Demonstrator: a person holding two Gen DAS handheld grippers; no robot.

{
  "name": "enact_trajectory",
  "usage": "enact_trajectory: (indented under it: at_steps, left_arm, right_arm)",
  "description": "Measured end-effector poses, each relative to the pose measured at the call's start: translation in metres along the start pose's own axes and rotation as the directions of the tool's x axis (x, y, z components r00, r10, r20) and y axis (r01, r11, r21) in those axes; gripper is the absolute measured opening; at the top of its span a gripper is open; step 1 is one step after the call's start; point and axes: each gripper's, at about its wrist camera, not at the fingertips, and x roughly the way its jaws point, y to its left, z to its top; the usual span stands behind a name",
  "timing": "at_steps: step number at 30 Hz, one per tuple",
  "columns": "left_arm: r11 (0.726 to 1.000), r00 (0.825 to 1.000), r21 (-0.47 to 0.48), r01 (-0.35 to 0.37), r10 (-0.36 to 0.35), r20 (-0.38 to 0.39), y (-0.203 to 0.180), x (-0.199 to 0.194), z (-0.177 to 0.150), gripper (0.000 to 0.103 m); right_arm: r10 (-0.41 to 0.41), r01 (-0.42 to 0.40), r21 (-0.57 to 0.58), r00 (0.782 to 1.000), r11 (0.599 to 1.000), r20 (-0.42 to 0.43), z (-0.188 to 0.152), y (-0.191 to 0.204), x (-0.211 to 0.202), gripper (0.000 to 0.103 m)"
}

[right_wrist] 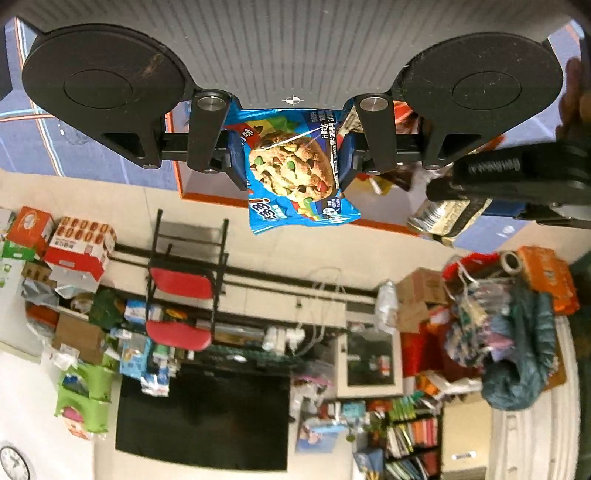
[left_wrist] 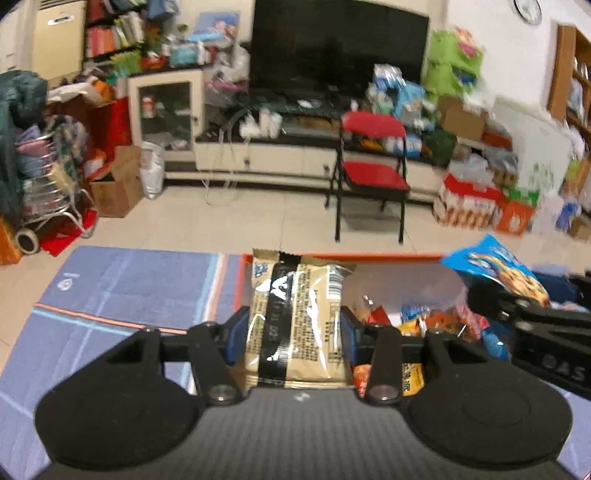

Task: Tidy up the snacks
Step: 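Carry both held packs over the orange box and open both tools inside, then grasp the brown chocolate bar with the right tool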

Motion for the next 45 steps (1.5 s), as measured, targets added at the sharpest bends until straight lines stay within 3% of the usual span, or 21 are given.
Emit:
enact_trajectory:
  at_steps: [2,4,7,9,12,17,24,27,34,37,40,42,43,44,45]
  left_arm:
    - [1.000,1.000,0.012,-0.010,0.010,-0.011,0.000,0.004,-0.004,0.079]
    - [1.000,0.999,0.007,-0.007,0.007,0.041,0.005,-0.016,-0.009,0.081]
    - [1.000,0.992,-0.014,-0.006,0.008,0.129,0.019,-0.061,-0.024,0.102]
    - [0.999,0.988,-0.026,-0.024,0.028,0.154,0.029,-0.087,-0.043,0.102]
    - [0.996,0.990,-0.070,-0.050,0.059,0.125,0.041,-0.111,-0.075,0.102]
    - [0.992,0.996,-0.112,-0.064,0.070,0.059,0.052,-0.127,-0.122,0.102]
    - [0.988,0.999,-0.145,-0.050,0.046,-0.025,0.070,-0.114,-0.147,0.102]
    - [0.990,0.999,-0.136,-0.037,0.033,-0.035,0.066,-0.109,-0.149,0.102]
    - [0.996,0.999,-0.089,-0.024,0.020,-0.048,0.043,-0.102,-0.154,0.102]
    - [0.998,0.999,-0.061,-0.003,0.000,-0.041,0.022,-0.098,-0.155,0.102]
    - [0.994,0.996,0.056,0.094,-0.094,-0.005,-0.001,-0.095,-0.155,0.102]
    - [0.957,0.980,0.226,0.181,-0.194,0.037,-0.016,-0.095,-0.155,0.102]
    - [0.924,0.969,0.319,0.213,-0.240,0.049,-0.021,-0.096,-0.156,0.102]
    - [0.869,0.953,0.426,0.253,-0.299,0.044,-0.026,-0.096,-0.157,0.102]
    - [0.796,0.937,0.537,0.280,-0.349,0.028,-0.030,-0.095,-0.159,0.102]
  right_arm:
    - [-0.006,0.007,0.013,0.999,1.000,-0.040,-0.002,-0.002,0.013,0.041]
    - [-0.002,0.002,0.056,1.000,0.998,0.002,-0.007,-0.008,-0.003,0.045]
    - [0.028,-0.038,0.099,0.994,0.994,0.107,-0.028,-0.014,-0.051,0.058]
    - [0.051,-0.066,0.107,0.989,0.992,0.140,-0.056,-0.011,-0.078,0.071]
    - [0.078,-0.085,0.088,0.994,0.993,0.079,-0.097,0.009,-0.084,0.071]
    - [0.065,-0.061,0.078,0.996,0.995,-0.061,-0.137,0.051,-0.038,0.066]
    - [-0.013,0.036,0.157,0.989,0.987,-0.150,-0.145,0.074,0.019,0.061]
    - [-0.029,0.062,0.171,0.981,0.983,-0.192,-0.149,0.072,0.031,0.034]
    - [-0.069,0.135,0.296,0.972,0.946,-0.224,-0.174,0.002,-0.012,0.034]
    - [-0.057,0.120,0.265,0.971,0.957,-0.233,-0.187,-0.002,-0.032,0.034]
    - [-0.012,0.064,0.198,0.967,0.978,-0.255,-0.191,0.005,-0.045,0.036]
    - [0.009,0.035,0.169,0.966,0.985,-0.258,-0.193,0.002,-0.061,0.044]
    - [0.009,0.032,0.178,0.974,0.983,-0.225,-0.193,-0.003,-0.075,0.059]
    - [0.005,0.030,0.189,0.983,0.982,-0.183,-0.192,-0.012,-0.091,0.067]
    - [0.003,0.024,0.194,0.990,0.981,-0.138,-0.191,-0.020,-0.105,0.078]
